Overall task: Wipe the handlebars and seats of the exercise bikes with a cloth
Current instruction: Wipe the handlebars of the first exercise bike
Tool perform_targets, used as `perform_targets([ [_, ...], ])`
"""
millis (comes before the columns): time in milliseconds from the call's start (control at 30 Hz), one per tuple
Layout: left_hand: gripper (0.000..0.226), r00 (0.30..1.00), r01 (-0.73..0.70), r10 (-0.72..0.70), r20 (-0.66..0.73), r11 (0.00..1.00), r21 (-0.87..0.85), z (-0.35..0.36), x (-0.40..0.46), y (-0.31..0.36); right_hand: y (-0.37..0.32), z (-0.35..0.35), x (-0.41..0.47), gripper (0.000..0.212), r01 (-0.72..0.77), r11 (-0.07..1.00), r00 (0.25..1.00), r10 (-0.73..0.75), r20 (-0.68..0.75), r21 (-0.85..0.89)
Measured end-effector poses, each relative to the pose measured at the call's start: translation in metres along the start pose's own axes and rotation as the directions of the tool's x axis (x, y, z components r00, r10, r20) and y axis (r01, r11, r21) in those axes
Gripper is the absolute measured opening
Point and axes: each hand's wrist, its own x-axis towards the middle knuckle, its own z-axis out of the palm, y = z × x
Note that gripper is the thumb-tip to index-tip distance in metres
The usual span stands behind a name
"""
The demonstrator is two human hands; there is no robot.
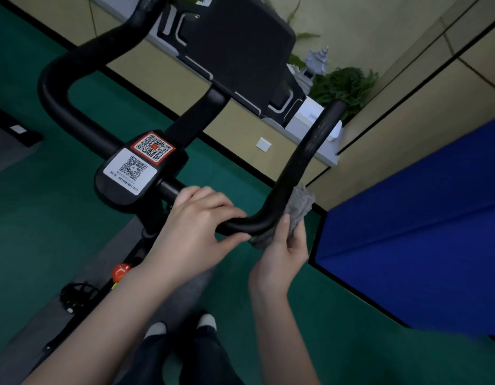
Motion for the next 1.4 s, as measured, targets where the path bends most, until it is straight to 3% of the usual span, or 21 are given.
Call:
perform_targets([
  [300, 0.031, 1.0, 0.0, 0.0, -0.003, 1.0, 0.019, -0.001, 0.001, 0.003, -0.009, 0.005, 0.031, 0.023, -0.203, 0.971, 0.979, 0.202, 0.024, 0.126],
  [533, 0.043, 0.999, 0.04, -0.035, -0.042, 0.99, 0.138, 0.007, 0.009, 0.025, -0.007, -0.012, 0.033, 0.026, -0.39, 0.906, 0.897, 0.336, 0.286, 0.161],
  [733, 0.056, 0.992, 0.125, -0.122, -0.03, 0.973, 0.196, 0.024, 0.036, 0.051, -0.02, -0.006, 0.068, 0.025, -0.509, 0.845, 0.818, 0.416, 0.397, 0.163],
  [833, 0.052, 0.984, 0.178, -0.17, -0.059, 0.963, 0.202, 0.032, 0.044, 0.058, -0.019, -0.004, 0.077, 0.024, -0.472, 0.872, 0.829, 0.39, 0.4, 0.127],
  [967, 0.046, 0.962, 0.272, -0.263, -0.076, 0.949, 0.158, 0.039, 0.046, 0.064, -0.009, -0.014, 0.076, 0.025, -0.318, 0.945, 0.883, 0.267, 0.386, 0.073],
  [1100, 0.042, 0.946, 0.319, -0.31, -0.095, 0.942, 0.108, 0.042, 0.045, 0.065, -0.009, -0.021, 0.081, 0.031, -0.063, 0.998, 0.955, 0.065, 0.289, -0.014],
  [1200, 0.043, 0.941, 0.331, -0.322, -0.102, 0.938, 0.101, 0.043, 0.045, 0.065, -0.009, -0.021, 0.085, 0.03, 0.086, 0.995, 0.967, -0.072, 0.243, -0.045],
  [1400, 0.043, 0.94, 0.333, -0.321, -0.115, 0.937, 0.109, 0.043, 0.044, 0.067, -0.008, -0.015, 0.091, 0.016, 0.09, 0.995, 0.969, -0.074, 0.235, -0.054],
])
